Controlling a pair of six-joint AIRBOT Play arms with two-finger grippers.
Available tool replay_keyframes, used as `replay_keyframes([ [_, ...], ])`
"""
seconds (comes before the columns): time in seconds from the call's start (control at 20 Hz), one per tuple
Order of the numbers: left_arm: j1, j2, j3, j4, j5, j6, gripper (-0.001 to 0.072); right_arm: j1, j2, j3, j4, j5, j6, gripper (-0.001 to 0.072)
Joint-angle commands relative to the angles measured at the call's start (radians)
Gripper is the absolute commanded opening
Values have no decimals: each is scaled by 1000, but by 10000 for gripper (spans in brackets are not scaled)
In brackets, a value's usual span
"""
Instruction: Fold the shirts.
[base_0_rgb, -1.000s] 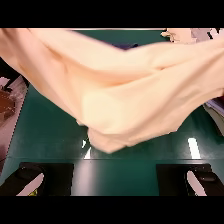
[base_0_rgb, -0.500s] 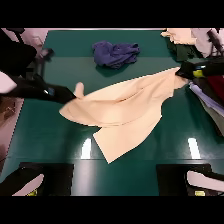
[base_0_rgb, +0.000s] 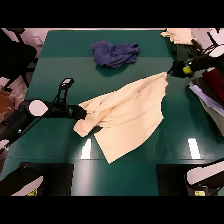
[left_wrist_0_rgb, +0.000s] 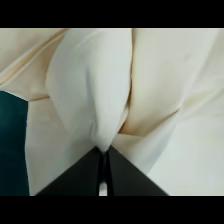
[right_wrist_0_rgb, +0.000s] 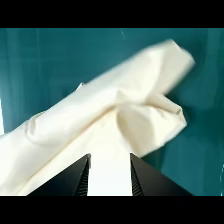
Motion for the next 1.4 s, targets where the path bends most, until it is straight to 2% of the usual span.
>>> replay_keyframes([
  [0.0, -10, -1, -13, 80, 77, -50, 25, -56, 98, 26, 2, 130, -5, 318],
  [0.1, -10, -1, -14, 118, 102, -65, 25, -73, 213, -52, 2, 222, -5, 319],
  [0.15, -10, -1, -16, 158, 116, -101, 25, -70, 282, -124, 10, 257, -5, 330],
  [0.2, -10, -1, -18, 195, 124, -134, 25, -61, 345, -209, 29, 273, -5, 378],
  [0.3, -10, -1, -18, 218, 130, -160, 26, -37, 486, -444, 74, 265, -2, 396],
  [0.55, -10, -1, -18, 214, 122, -159, 27, -22, 813, -1060, 417, 21, 31, 395],
  [0.65, -10, -1, -18, 214, 116, -159, 27, -18, 912, -1223, 489, -31, 57, 385],
  [0.8, -10, -1, -17, 212, 101, -159, 26, 5, 1033, -1360, 483, -79, 130, 386],
  [1.0, -10, 0, -17, 212, 90, -159, 27, 5, 1166, -1464, 319, -90, 307, 387],
  [1.15, -10, -1, -17, 211, 93, -159, 27, 32, 1257, -1561, 322, -126, 397, 386],
  [1.35, -10, -1, -17, 211, 92, -159, 27, 196, 1322, -1656, 334, -268, 538, 386],
])
